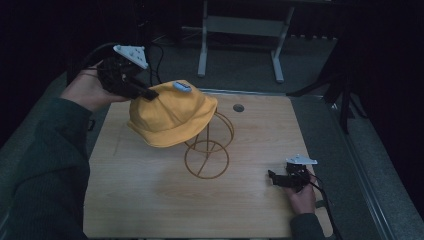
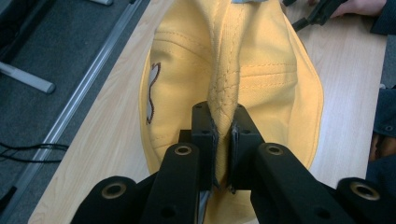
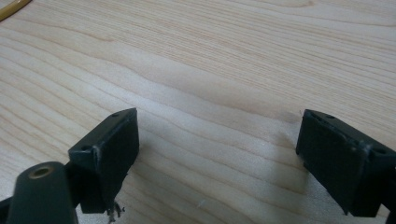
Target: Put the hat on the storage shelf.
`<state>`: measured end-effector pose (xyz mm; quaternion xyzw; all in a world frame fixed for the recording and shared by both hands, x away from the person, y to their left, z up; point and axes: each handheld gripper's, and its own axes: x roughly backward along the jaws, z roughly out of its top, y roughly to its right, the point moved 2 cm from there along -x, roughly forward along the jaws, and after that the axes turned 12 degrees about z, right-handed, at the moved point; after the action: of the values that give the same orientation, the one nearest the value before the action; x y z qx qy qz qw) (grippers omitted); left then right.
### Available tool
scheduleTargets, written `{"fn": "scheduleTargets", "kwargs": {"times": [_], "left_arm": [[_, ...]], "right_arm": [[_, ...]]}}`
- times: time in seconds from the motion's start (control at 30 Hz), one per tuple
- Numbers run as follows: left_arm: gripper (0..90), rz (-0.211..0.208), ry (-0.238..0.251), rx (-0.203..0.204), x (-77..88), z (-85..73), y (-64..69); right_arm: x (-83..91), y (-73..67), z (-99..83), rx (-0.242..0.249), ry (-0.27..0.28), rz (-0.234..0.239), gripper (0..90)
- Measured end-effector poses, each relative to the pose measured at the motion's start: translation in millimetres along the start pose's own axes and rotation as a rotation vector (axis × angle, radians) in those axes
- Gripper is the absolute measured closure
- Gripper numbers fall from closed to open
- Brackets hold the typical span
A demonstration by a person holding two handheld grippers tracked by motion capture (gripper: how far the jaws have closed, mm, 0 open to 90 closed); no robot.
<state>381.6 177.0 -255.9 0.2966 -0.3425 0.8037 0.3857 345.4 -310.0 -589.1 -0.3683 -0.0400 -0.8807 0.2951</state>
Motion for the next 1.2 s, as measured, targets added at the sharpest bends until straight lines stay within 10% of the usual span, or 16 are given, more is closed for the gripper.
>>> {"fn": "scheduleTargets", "kwargs": {"times": [1.2], "left_arm": [[81.3, -0.04, 0.035, -0.057, -51.2, 48.2, 22.5]], "right_arm": [[-0.2, 0.3, -0.1, 0.003, 0.002, 0.0, 13.2]]}}
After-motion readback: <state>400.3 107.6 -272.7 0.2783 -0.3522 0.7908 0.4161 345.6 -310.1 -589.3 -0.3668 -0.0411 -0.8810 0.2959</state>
